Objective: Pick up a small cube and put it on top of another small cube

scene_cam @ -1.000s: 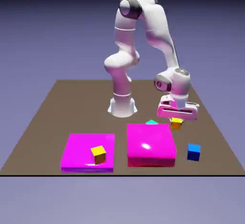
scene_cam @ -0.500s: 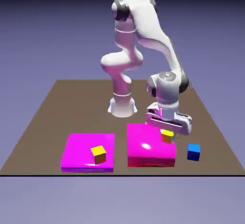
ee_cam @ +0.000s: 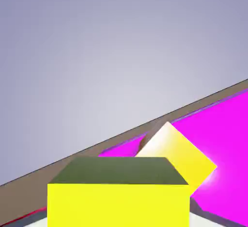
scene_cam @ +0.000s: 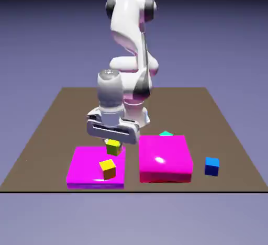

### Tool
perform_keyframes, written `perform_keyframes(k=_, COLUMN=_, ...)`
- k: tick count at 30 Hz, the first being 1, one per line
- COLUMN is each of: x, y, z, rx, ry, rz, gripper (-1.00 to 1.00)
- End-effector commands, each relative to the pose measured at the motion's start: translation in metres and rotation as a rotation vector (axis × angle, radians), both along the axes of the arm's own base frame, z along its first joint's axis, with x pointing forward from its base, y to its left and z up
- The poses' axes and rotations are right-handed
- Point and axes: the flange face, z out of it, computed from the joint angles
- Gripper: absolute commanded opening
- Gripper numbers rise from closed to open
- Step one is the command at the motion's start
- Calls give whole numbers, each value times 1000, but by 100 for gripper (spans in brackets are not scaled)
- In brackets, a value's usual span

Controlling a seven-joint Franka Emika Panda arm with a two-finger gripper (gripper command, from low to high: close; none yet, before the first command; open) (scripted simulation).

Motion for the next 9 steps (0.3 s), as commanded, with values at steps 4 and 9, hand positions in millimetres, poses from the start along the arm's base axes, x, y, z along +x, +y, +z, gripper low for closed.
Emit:
perform_keyframes(k=4, x=2, y=0, z=-51, rx=-1, ry=0, rz=0, gripper=-100)
perform_keyframes(k=9, x=2, y=0, z=-53, rx=-1, ry=0, rz=0, gripper=100)
